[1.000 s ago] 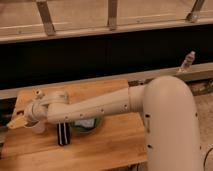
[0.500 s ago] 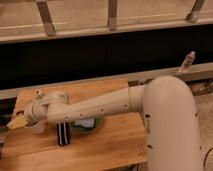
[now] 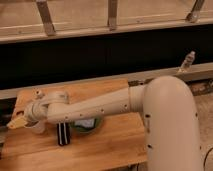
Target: Place the pepper in the ceramic cup
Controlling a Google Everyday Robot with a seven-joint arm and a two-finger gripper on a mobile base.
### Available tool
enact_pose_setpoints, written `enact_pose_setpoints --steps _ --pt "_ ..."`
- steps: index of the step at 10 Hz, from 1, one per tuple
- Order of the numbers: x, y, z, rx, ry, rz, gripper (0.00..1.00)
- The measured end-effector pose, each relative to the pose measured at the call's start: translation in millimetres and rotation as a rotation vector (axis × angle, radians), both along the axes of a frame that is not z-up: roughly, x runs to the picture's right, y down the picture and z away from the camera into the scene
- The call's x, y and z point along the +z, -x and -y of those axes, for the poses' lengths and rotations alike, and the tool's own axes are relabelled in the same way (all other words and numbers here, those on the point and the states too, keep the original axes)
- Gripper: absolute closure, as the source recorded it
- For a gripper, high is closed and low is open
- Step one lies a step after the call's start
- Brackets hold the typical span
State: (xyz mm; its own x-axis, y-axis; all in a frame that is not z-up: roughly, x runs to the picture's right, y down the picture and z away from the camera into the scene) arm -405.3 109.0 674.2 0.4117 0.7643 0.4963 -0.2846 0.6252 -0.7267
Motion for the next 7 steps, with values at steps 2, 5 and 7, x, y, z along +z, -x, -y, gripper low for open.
enact_pose_setpoints --steps 2,5,7 --pt "-0.1 0.1 0.1 0.0 0.0 0.0 0.2" --pt "0.1 -7.4 6.6 -0.029 -0.015 -0.069 0.2" --pt "-2.6 -25.8 22.2 -0.047 -0.054 -0.175 0.2"
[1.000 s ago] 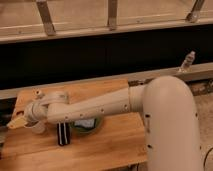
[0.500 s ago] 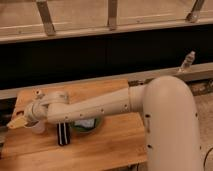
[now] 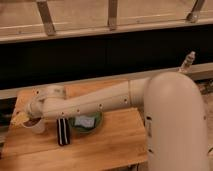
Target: Place the pepper in the ceramic cup
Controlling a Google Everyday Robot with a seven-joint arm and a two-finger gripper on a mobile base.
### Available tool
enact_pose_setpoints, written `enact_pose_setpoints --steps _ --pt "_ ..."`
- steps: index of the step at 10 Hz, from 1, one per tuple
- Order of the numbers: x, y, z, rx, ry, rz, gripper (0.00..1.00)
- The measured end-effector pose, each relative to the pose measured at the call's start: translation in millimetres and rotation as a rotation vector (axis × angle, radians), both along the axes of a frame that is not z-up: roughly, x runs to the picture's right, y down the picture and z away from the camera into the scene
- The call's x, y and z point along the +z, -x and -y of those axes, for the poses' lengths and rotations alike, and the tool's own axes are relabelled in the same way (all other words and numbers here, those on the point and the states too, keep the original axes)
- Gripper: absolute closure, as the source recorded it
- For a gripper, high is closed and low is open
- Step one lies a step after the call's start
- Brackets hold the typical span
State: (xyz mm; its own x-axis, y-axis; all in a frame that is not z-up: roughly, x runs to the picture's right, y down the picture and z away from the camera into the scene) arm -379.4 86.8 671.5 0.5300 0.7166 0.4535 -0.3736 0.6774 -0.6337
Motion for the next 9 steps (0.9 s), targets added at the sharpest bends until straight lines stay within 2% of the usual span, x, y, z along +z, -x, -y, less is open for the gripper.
enact_pose_setpoints --steps 4,9 --pt "-16.6 -25.0 13.9 0.038 -0.046 -0.108 0.2" --pt "-17.9 -26.0 14.2 0.042 -0.049 -0.114 0.2"
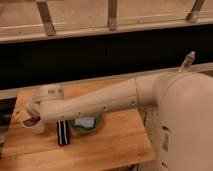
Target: Place the pepper in the ceramic cup
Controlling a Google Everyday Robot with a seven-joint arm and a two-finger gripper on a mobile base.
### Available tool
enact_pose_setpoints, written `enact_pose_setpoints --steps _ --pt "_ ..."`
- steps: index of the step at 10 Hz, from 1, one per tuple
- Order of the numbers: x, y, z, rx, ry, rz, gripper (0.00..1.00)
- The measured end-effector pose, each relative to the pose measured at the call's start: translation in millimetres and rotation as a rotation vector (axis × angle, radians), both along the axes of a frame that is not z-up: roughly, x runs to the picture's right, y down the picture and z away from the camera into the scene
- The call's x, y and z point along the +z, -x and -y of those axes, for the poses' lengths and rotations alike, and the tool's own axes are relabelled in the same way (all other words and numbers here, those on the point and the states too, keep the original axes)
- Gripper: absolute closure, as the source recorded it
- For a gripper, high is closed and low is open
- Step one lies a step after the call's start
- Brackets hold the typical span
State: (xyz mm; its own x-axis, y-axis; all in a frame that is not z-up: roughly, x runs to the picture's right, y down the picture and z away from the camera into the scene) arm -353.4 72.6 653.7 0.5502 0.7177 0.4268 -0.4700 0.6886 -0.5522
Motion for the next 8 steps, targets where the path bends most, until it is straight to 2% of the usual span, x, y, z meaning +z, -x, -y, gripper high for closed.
enact_pose_setpoints --steps 4,6,8 --pt "0.5 -1.4 0.6 0.003 -0.001 -0.002 0.2" --pt "5.7 -19.3 5.7 0.047 -0.006 -0.042 0.2" --pt "17.2 -52.6 14.8 0.107 -0.008 -0.092 0.2"
